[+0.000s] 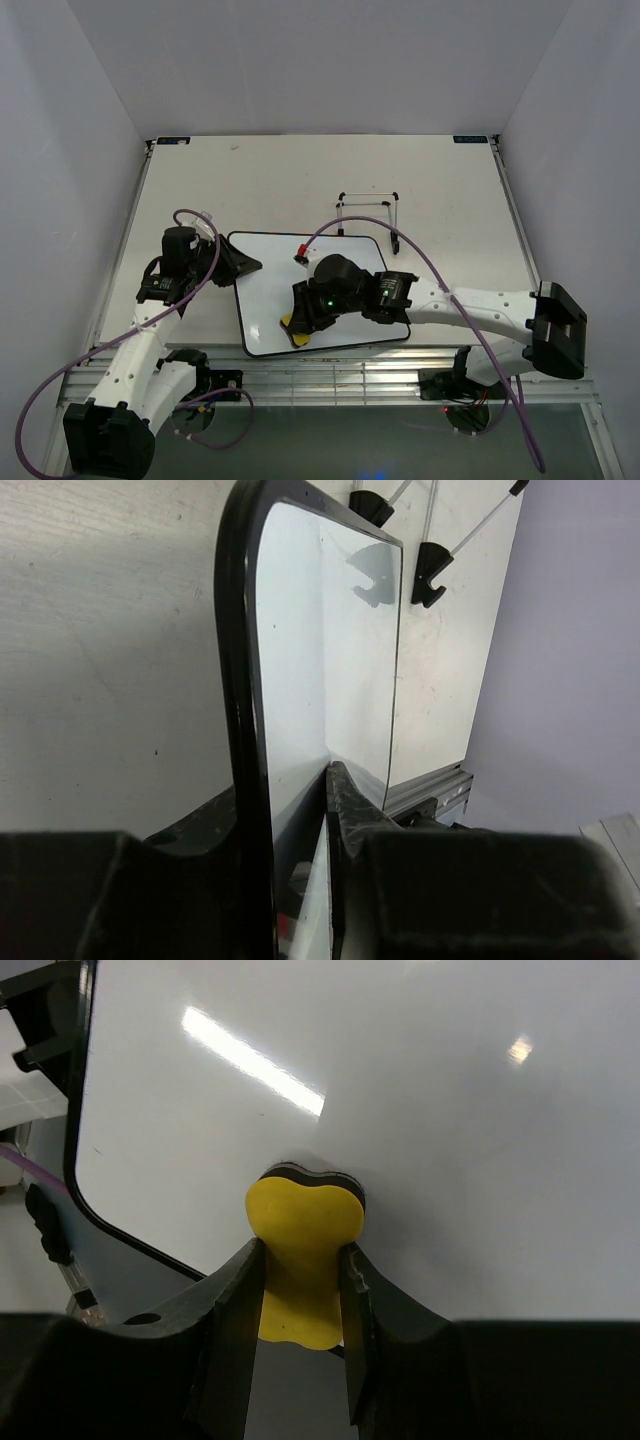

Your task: Erase the whiteboard

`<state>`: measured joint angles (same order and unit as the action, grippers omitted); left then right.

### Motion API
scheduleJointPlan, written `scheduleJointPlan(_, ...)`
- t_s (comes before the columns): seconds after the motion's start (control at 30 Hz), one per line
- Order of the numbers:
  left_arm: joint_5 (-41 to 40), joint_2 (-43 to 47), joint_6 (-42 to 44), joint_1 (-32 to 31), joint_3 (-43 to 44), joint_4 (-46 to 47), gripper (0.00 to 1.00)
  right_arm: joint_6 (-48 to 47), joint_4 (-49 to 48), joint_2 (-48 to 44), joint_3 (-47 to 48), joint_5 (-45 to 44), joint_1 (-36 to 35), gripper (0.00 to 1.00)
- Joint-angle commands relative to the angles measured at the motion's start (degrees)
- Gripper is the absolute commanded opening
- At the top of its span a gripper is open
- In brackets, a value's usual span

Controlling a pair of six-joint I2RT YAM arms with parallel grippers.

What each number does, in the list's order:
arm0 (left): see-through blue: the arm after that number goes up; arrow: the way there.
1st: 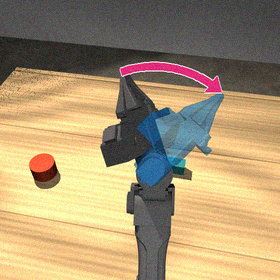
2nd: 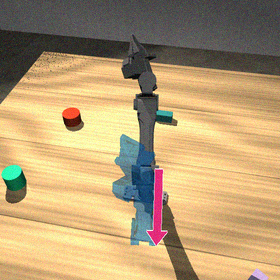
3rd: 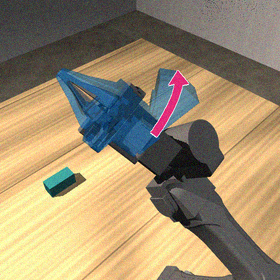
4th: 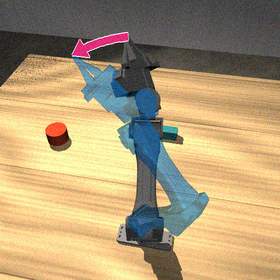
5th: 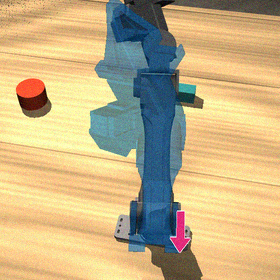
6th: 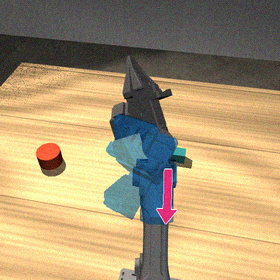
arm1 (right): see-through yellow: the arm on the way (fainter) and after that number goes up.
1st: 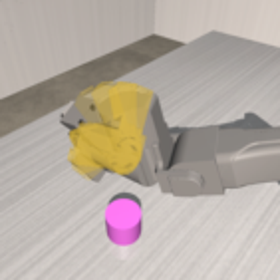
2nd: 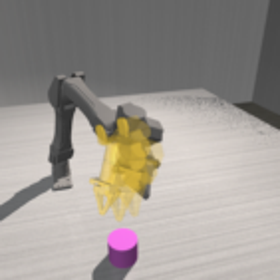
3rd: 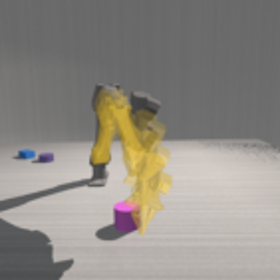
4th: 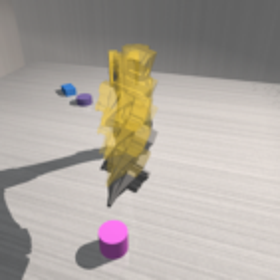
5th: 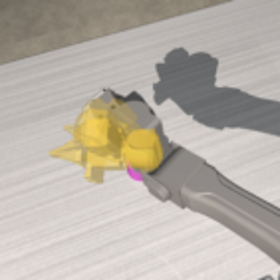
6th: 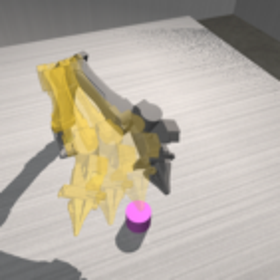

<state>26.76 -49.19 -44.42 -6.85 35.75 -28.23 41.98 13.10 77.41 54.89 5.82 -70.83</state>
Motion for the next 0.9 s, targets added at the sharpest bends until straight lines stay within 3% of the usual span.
scheduleJointPlan(0.0,-20.96,-0.12,12.87,0.44,0.11,1.25,0.0,0.57,3.5,4.33,3.2,-1.6,-2.21,0.2)
scheduleJointPlan(0.13,-20.96,0.06,12.87,0.44,0.03,1.33,0.0,0.82,7.81,2.84,1.98,-6.68,-2.21,0.2)
scheduleJointPlan(0.3,-20.61,0.15,12.87,0.44,0.03,1.33,0.0,5.3,10.8,-7.16,-11.71,-12.07,-1.25,0.2)
scheduleJointPlan(0.57,-20.17,0.41,12.96,0.44,0.03,1.6,0.0,5.93,11.94,-24.84,-32.03,-10.49,13.24,0.19)
scheduleJointPlan(0.67,-20.17,0.5,12.96,0.44,-0.06,1.6,0.0,2.94,12.12,-26.87,-34.68,-8.64,18.0,0.19)
scheduleJointPlan(0.87,-20.09,0.5,12.96,0.44,-0.06,1.6,0.0,-0.14,9.94,-22.39,-29.85,-5.31,18.53,0.18)
